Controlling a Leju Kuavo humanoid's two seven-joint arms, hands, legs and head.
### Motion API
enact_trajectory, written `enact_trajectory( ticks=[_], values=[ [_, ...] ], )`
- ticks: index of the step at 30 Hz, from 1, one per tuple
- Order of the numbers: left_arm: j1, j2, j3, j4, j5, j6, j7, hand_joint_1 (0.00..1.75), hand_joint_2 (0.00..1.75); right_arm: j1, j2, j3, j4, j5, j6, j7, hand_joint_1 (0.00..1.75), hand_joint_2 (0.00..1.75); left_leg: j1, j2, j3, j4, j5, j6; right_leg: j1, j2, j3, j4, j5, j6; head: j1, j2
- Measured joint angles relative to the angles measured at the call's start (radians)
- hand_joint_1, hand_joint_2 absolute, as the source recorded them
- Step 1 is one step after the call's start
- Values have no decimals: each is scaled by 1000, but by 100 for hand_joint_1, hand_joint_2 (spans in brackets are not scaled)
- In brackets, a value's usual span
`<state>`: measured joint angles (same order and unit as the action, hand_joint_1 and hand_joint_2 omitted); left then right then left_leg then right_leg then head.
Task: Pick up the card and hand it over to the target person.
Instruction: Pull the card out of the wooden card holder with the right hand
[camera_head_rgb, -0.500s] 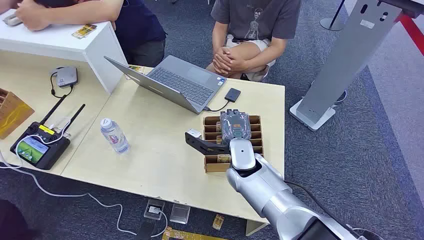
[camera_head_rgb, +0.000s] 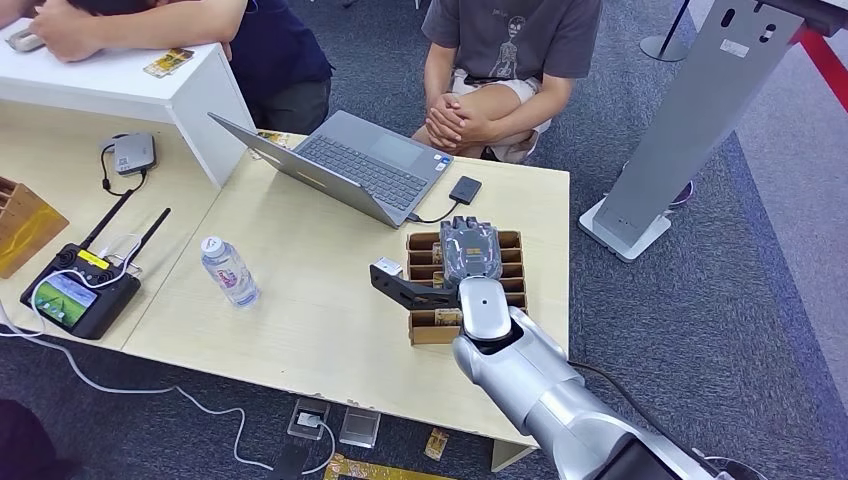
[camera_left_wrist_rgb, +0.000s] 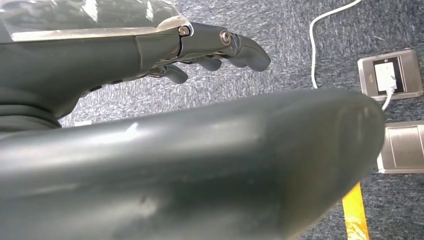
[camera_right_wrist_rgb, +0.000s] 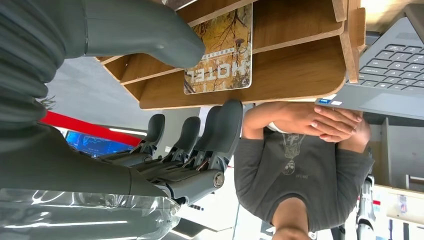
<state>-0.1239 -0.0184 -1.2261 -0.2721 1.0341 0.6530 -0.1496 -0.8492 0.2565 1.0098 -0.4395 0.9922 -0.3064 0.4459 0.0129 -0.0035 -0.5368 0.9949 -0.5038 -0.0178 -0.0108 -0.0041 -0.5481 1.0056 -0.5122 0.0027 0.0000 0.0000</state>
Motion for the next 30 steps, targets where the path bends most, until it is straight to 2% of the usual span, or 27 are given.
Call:
enact_trajectory(
  ticks=[18, 30],
  values=[
    [1, 1, 5, -1, 4, 0, 5, 0, 0, 2, 10, -2, 6, 10, -3, -6, 82, 175, 0, 0, 0, 0, 0, 0, 0, 0, 0, 0, 0, 0, 0, 0],
    [1, 1, 11, -3, 10, 5, 10, 0, 0, 7, 20, -7, 13, 0, 0, -24, 87, 175, 0, 1, 0, 0, 0, 0, 0, 1, 0, 0, 0, 0, 0, 0]
  ],
)
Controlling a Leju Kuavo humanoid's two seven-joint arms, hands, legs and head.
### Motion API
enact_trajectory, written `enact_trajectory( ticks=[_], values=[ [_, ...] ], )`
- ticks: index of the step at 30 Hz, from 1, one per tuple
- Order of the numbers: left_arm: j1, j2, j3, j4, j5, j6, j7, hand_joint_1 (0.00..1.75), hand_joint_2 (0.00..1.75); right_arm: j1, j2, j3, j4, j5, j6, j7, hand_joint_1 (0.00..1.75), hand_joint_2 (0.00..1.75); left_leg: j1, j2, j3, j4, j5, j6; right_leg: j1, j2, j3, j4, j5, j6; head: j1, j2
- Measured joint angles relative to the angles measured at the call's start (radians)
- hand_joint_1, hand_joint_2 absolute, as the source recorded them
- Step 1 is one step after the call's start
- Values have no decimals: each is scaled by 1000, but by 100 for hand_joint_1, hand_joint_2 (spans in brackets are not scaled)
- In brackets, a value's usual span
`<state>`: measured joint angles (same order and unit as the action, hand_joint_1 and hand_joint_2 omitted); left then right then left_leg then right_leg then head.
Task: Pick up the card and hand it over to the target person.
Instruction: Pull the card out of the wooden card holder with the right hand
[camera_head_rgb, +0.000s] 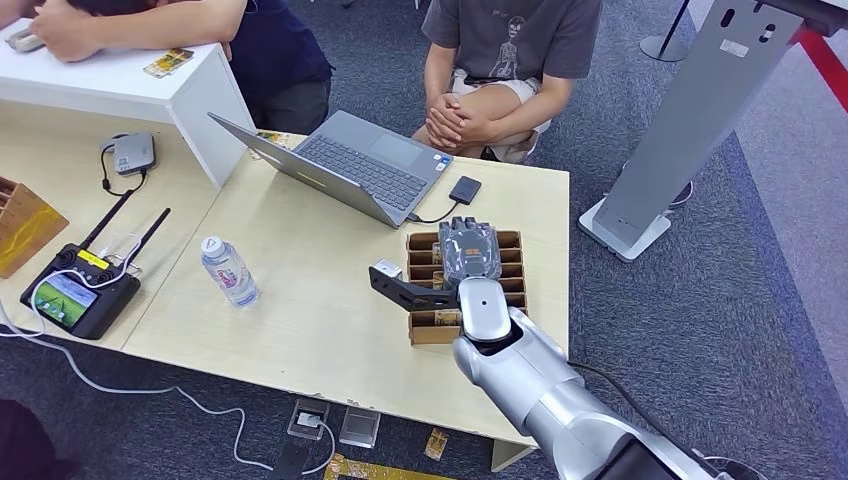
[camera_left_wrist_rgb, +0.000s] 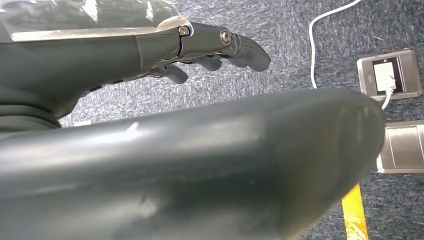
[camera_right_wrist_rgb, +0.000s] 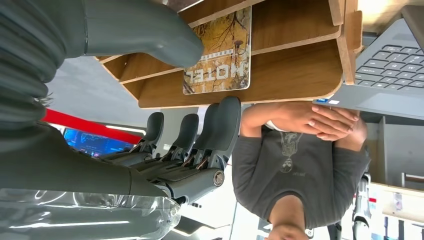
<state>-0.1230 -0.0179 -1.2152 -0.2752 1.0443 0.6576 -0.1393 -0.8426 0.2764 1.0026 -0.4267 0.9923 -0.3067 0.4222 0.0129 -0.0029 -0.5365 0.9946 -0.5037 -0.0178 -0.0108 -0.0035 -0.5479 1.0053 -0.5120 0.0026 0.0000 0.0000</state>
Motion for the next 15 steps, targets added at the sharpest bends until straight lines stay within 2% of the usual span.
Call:
enact_trajectory(
  ticks=[15],
  values=[
    [0, 3, -3, -3, -2, 1, 1, 0, 0, 6, -4, 0, -9, 1, -10, 3, 92, 175, 0, 0, 0, 0, 0, 0, 0, 0, 0, 0, 0, 0, 0, 0]
  ],
)
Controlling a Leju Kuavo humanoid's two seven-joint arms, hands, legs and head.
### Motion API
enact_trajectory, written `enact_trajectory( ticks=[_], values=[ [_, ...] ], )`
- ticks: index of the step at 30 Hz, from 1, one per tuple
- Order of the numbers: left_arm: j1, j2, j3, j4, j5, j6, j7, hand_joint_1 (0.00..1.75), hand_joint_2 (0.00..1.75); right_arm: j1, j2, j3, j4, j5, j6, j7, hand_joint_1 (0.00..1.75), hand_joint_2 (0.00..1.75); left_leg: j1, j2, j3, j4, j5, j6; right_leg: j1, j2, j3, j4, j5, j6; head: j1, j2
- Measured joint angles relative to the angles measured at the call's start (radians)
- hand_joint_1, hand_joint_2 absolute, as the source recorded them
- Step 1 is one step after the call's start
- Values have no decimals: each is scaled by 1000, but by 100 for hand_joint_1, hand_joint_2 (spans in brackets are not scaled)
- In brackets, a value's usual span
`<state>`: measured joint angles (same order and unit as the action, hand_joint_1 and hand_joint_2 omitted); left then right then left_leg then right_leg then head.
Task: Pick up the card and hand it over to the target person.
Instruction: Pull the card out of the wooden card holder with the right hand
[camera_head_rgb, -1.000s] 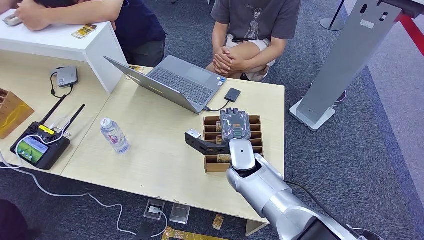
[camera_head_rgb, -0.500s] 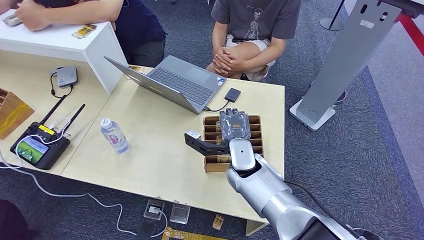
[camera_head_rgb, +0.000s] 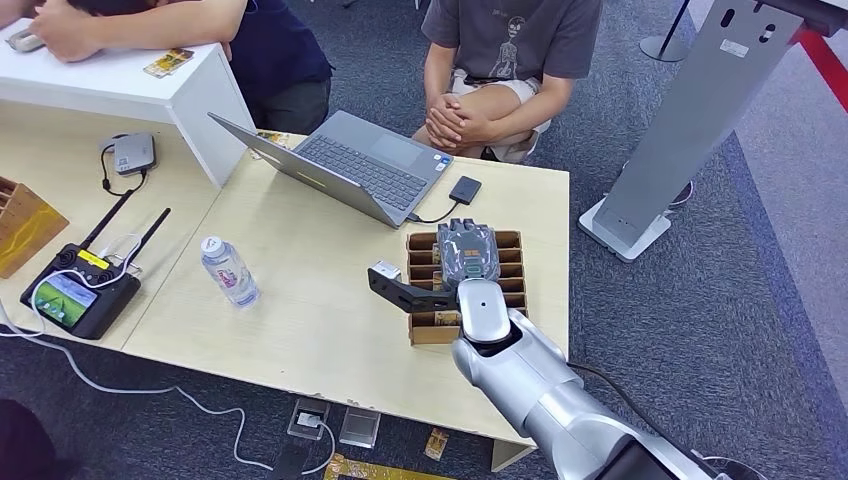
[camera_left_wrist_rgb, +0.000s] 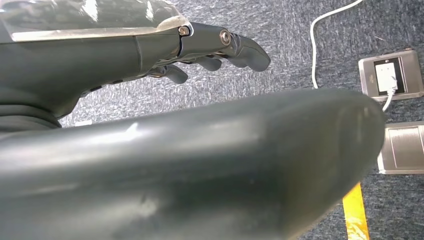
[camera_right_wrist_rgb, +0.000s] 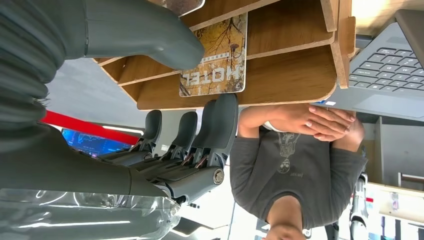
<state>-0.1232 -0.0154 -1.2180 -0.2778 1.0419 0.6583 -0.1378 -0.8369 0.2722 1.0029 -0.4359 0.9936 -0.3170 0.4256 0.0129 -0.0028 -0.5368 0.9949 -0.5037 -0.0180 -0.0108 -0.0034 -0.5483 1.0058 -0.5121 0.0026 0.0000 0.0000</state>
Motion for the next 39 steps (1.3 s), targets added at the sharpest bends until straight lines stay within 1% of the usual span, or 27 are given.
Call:
enact_trajectory(
  ticks=[5, 7, 15, 20, 25, 29, 34, 39],
  values=[
    [0, 0, 0, 0, 0, 0, 0, 0, 0, 0, 0, 0, 0, 0, 0, 0, 93, 175, 0, 0, -1, 1, 0, 0, 0, 0, -1, 1, 0, 0, 0, 0],
    [0, 0, 0, 0, 0, 0, 0, 0, 0, 0, 0, 0, 0, 0, 0, 0, 96, 175, 0, 0, 0, 1, 0, 0, 0, 0, 0, 1, 0, 0, 0, 0],
    [0, 2, -2, -2, -1, -1, 1, 0, 0, 3, -6, -2, -4, -1, 2, 6, 126, 175, 0, 0, -1, 1, 0, 0, 0, 0, -1, 1, 0, 0, 0, 0],
    [0, 4, -5, -4, -4, -3, 1, 0, 0, 6, -7, -3, -5, 0, 0, 11, 123, 175, 0, 0, 0, 1, 0, 0, 0, 0, 0, 0, 0, 0, 0, 0],
    [0, 4, -5, -4, -5, -4, 2, 0, 0, 6, -8, -4, -5, 0, -1, 12, 127, 175, 0, 0, -1, 1, 0, 0, 0, 0, -1, 1, 0, 0, 0, 0],
    [-1, 5, -8, -4, -7, -5, 3, 0, 0, 7, -11, -7, -9, 1, -5, 13, 133, 175, 0, 0, -1, 0, 1, 0, 0, 0, -1, 0, 1, 0, 0, 0],
    [0, 5, -7, -4, -7, -7, 2, 0, 0, 2, -17, -14, -36, 7, -40, 8, 145, 175, 0, 0, -1, 1, 1, -1, 0, 0, -1, 1, 1, 0, 0, 0],
    [0, 5, -5, -4, -6, -7, 2, 0, 0, -2, -38, -31, -121, 15, -71, 9, 146, 175, 0, 0, -2, 2, 0, -1, 0, 0, -2, 2, 1, 0, 0, 0]
  ],
)
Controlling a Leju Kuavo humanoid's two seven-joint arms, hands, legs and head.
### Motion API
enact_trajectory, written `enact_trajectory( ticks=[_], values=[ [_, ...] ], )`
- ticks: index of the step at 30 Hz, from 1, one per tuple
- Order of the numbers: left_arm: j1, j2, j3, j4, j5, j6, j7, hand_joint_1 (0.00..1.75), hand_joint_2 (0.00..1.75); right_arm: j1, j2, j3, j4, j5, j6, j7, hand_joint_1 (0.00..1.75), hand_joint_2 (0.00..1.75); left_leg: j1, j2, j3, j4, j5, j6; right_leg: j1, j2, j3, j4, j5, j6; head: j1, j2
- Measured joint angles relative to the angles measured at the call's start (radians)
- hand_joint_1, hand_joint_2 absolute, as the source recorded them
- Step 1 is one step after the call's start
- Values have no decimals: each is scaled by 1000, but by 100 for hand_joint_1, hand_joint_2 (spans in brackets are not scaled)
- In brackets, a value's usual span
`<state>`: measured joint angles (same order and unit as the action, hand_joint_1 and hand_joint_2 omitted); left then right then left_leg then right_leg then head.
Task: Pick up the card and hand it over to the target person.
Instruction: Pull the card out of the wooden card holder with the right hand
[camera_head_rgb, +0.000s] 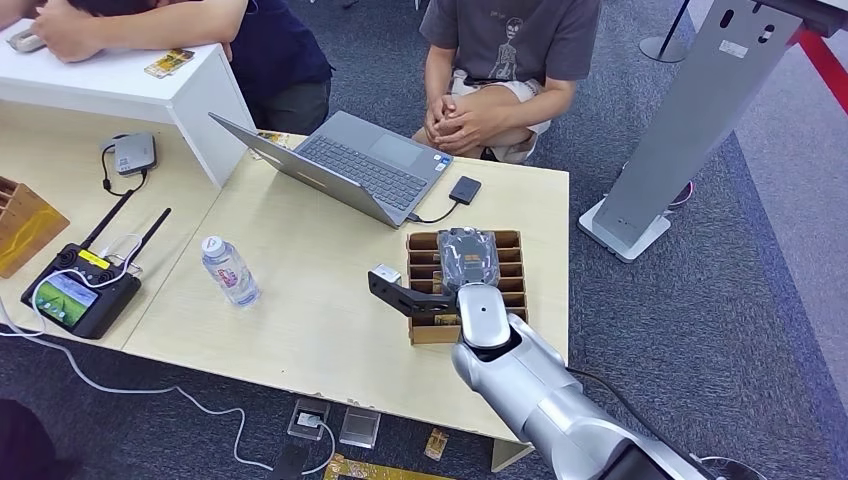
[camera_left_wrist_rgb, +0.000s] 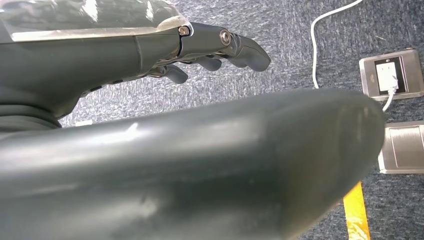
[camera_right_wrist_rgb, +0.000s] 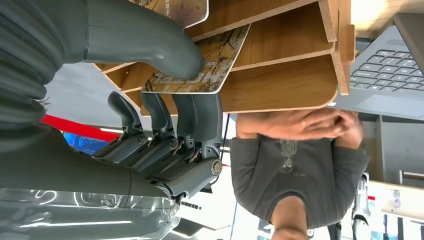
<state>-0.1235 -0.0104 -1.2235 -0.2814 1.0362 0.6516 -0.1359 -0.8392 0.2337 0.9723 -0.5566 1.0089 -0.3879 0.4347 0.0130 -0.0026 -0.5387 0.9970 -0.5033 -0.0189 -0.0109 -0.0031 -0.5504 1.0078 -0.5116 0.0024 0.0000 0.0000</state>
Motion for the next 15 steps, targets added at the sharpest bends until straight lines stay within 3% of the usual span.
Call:
enact_trajectory(
  ticks=[15],
  values=[
    [1, 2, 11, -1, 12, 2, 3, 0, 0, 34, -93, -57, -345, 39, -16, 21, 142, 175, 0, -1, -1, 0, 0, 0, 0, -1, -1, 0, 0, 0, 0, 0]
  ],
)
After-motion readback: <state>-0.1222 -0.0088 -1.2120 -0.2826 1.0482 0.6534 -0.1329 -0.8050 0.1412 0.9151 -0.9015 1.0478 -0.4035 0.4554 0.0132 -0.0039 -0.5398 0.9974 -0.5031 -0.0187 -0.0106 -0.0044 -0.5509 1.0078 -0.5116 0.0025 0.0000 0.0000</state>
